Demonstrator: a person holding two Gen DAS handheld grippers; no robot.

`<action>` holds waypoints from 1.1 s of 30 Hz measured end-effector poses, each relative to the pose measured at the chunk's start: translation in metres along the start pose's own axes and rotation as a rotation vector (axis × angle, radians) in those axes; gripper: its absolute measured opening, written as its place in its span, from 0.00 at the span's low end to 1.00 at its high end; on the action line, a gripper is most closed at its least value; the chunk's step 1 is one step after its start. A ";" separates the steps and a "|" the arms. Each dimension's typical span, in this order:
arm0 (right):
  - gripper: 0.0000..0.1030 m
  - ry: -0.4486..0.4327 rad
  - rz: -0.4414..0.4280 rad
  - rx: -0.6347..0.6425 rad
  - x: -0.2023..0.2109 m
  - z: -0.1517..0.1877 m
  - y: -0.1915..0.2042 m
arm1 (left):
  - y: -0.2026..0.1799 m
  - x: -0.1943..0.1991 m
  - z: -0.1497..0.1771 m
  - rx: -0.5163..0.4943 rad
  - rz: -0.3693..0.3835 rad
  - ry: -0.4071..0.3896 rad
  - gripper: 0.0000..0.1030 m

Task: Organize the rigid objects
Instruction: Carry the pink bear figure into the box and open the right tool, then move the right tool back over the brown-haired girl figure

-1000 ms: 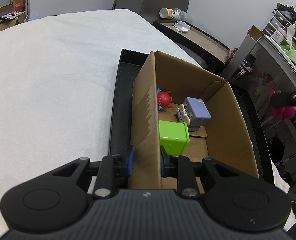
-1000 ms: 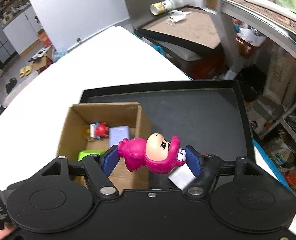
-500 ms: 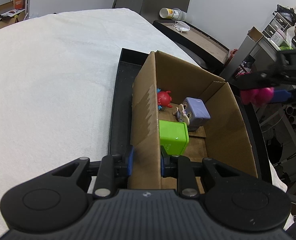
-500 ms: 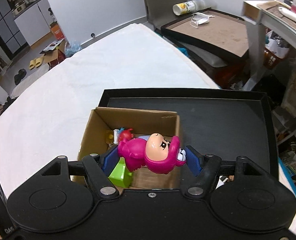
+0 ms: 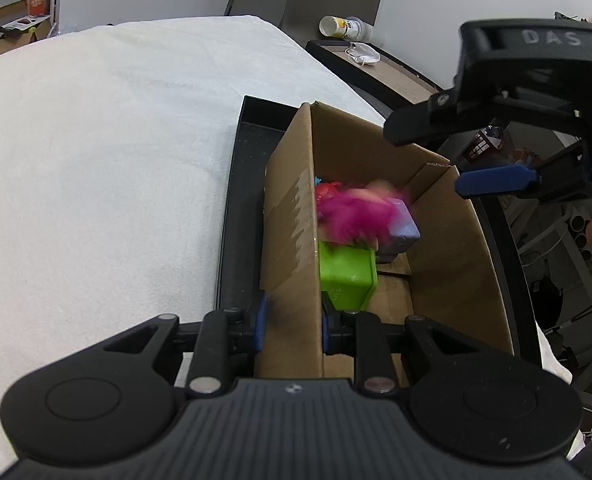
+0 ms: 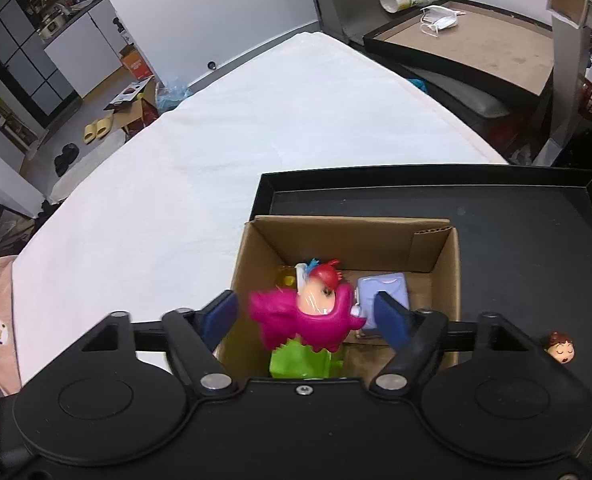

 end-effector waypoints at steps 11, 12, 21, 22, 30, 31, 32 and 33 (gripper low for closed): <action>0.80 -0.047 0.031 -0.021 0.047 0.008 -0.020 | 0.001 0.000 0.001 0.000 0.000 -0.003 0.23; 0.81 -0.056 0.036 -0.025 0.053 0.009 -0.024 | 0.001 0.000 0.001 0.000 0.000 -0.003 0.23; 0.82 -0.071 0.132 -0.080 0.087 0.026 -0.075 | 0.001 0.001 0.001 -0.007 -0.006 -0.003 0.23; 0.82 -0.071 0.138 -0.085 0.090 0.028 -0.080 | 0.001 0.001 0.001 -0.008 -0.007 -0.004 0.23; 0.82 -0.078 0.180 -0.131 0.098 0.043 -0.114 | -0.002 0.000 0.001 -0.018 -0.020 -0.008 0.23; 0.82 -0.076 0.181 -0.135 0.098 0.045 -0.118 | -0.002 0.001 0.001 -0.020 -0.020 -0.008 0.23; 0.82 -0.074 0.181 -0.139 0.098 0.046 -0.122 | -0.002 0.001 0.001 -0.022 -0.020 -0.009 0.23; 0.82 -0.077 0.184 -0.141 0.097 0.048 -0.127 | -0.002 0.000 0.001 -0.023 -0.021 -0.009 0.23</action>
Point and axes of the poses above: each gripper's, at about its wrist camera, not at the fingertips, and x roughly against the way its jaws point, y to its left, z to its underside, the point moved 5 cm from there along -x, roughly the way its jaws point, and after that the axes turned 13 degrees about -z, right-handed, at the moved point
